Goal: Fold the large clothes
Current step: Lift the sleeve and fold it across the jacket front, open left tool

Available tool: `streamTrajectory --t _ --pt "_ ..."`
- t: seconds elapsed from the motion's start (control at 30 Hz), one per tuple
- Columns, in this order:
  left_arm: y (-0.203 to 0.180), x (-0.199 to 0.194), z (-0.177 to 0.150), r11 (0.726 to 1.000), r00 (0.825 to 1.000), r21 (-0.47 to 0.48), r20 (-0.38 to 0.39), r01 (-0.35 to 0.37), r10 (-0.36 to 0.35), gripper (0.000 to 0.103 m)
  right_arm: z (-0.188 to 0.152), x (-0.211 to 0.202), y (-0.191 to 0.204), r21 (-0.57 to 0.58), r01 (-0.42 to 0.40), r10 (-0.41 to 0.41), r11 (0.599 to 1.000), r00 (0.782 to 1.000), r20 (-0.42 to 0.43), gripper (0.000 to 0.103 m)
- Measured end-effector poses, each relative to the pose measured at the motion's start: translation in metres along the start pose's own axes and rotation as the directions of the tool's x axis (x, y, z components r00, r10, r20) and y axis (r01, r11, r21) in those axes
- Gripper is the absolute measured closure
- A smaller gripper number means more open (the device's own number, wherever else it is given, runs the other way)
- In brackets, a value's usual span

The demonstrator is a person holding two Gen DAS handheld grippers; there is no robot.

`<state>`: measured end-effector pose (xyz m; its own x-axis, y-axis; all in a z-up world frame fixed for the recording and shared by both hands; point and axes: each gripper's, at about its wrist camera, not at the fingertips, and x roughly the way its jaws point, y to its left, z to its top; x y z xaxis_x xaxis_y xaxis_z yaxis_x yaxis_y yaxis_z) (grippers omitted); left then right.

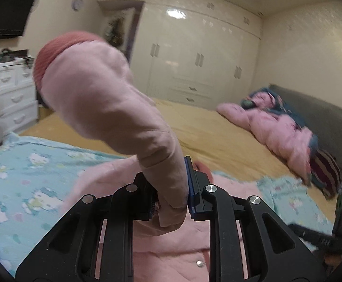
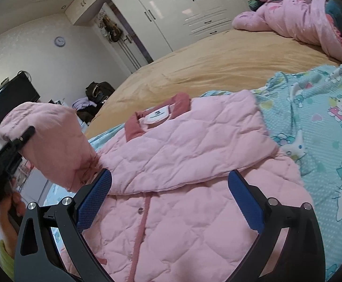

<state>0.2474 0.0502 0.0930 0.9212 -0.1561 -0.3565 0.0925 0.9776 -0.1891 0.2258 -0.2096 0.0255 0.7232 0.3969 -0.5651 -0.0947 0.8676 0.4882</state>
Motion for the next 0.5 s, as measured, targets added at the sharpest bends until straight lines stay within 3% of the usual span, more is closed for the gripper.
streamTrajectory --t 0.23,0.37,0.5 --pt "-0.041 0.040 -0.050 0.986 0.989 0.146 -0.138 0.074 -0.054 0.090 0.000 -0.003 -0.025 0.058 0.057 -0.057 0.997 0.998 0.014 0.004" --pt "-0.051 0.061 -0.081 0.977 0.972 0.184 -0.227 0.106 -0.062 0.089 0.000 -0.004 -0.033 0.065 0.038 -0.040 0.997 0.999 0.020 0.004" --pt "-0.059 0.070 -0.101 0.969 0.960 0.211 -0.269 0.132 -0.072 0.088 0.001 -0.006 -0.037 0.074 0.043 -0.045 0.996 0.999 0.022 0.004"
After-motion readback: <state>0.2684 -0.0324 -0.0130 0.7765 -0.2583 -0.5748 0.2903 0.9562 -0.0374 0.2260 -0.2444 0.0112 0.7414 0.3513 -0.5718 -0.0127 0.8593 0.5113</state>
